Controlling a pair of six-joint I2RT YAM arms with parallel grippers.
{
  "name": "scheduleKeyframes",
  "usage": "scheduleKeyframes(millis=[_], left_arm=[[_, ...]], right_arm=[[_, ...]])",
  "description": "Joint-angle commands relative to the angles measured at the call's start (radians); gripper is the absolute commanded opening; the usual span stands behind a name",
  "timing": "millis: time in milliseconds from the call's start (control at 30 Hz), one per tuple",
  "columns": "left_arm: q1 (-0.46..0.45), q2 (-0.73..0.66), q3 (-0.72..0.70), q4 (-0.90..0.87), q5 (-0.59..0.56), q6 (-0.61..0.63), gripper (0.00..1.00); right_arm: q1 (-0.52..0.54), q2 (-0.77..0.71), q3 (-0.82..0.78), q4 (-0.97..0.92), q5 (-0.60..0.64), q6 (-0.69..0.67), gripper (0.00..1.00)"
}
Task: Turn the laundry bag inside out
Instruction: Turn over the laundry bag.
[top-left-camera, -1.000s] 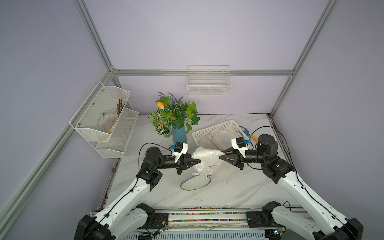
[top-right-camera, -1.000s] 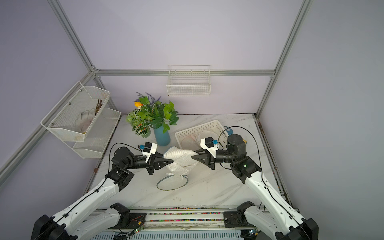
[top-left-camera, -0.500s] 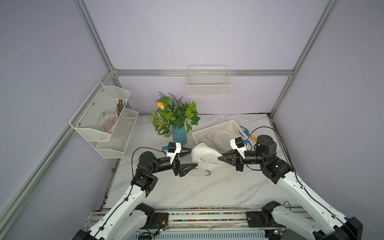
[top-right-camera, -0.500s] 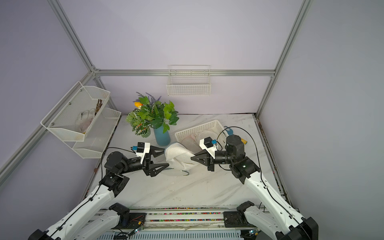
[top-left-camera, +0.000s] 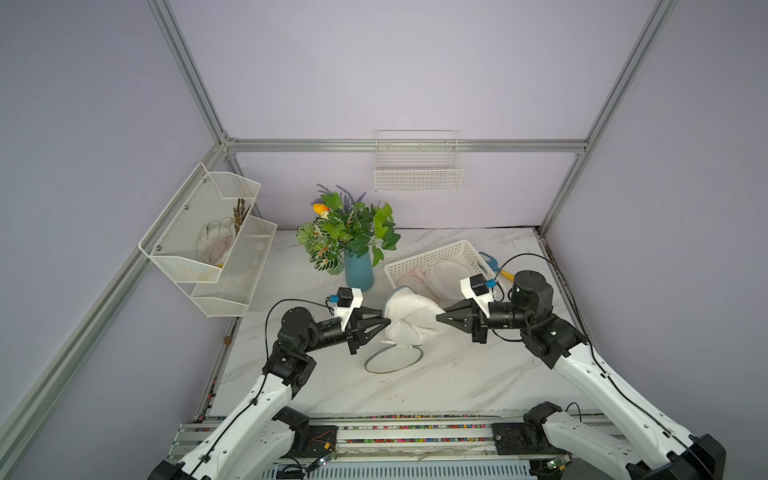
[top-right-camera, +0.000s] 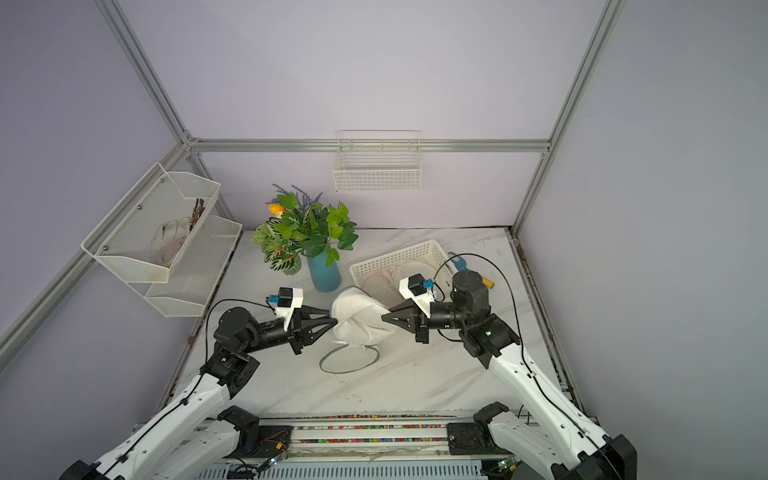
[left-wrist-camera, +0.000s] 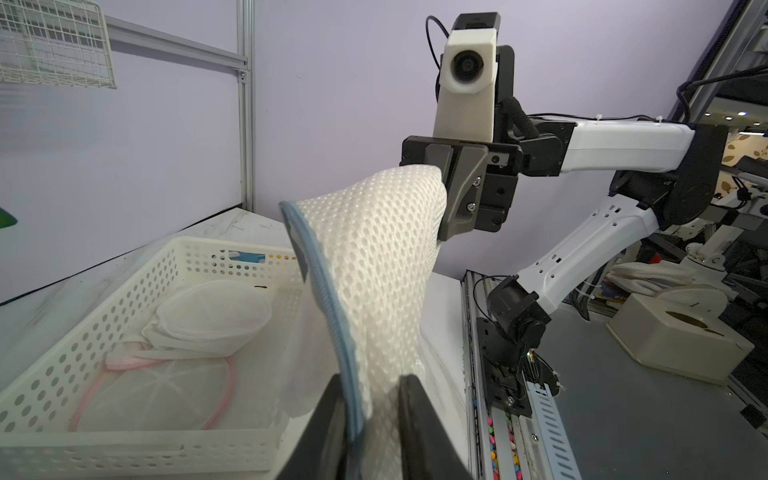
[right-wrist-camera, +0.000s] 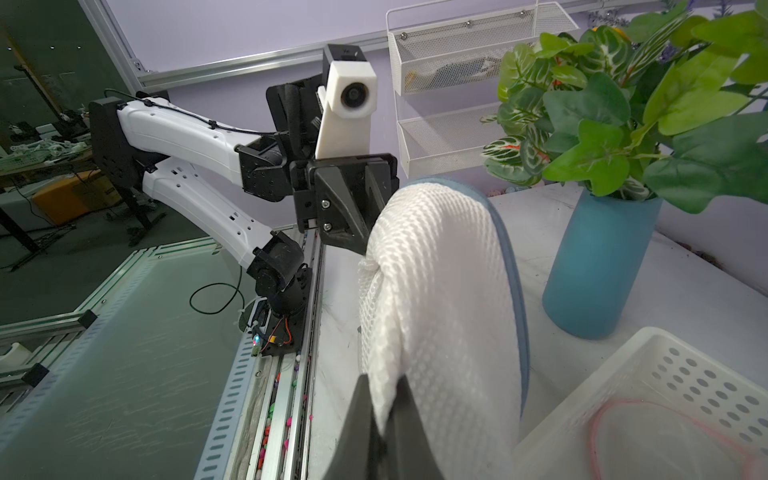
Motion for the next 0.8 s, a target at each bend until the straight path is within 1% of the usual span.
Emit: scheduleKeyframes(millis=[0,33,167,233,367,467,567,700,767], left_arm=[[0.007,0.003,0.049,-0.024,-0.027,0.04,0.04],[0.008,0.001,0.058,-0.039,-0.038,0.048,0.0],[0.017,-0.021,0.086,-0.071,-0.074,0.053,0.0],[0.02,-0.028,0.098,-0.069,-0.109,0.041,0.0],[0.037,0.002,0.126,-0.093,-0.206,0.017,0.0],[0.054,0.07,0.161,-0.164,-0.259,0.014,0.0],[0.063,0.14,0.185,-0.223,-0.304,0.014,0.0],[0.066,0.198,0.193,-0.281,-0.303,0.058,0.0],[0.066,0.208,0.186,-0.304,-0.288,0.078,0.0]], right_arm=[[0.003,-0.015,0.001,-0.044,-0.01,-0.03,0.0],[0.003,-0.02,-0.002,-0.065,0.0,-0.039,0.0],[0.014,-0.028,-0.012,-0.199,0.056,-0.12,0.0],[0.038,-0.026,-0.015,-0.269,0.078,-0.163,0.0],[0.105,-0.033,-0.006,-0.324,0.079,-0.176,0.0],[0.156,-0.055,0.012,-0.323,0.088,-0.165,0.0],[0.175,-0.083,0.035,-0.299,0.088,-0.142,0.0],[0.178,-0.125,0.056,-0.228,0.096,-0.1,0.0],[0.177,-0.155,0.046,-0.149,0.145,-0.058,0.0]])
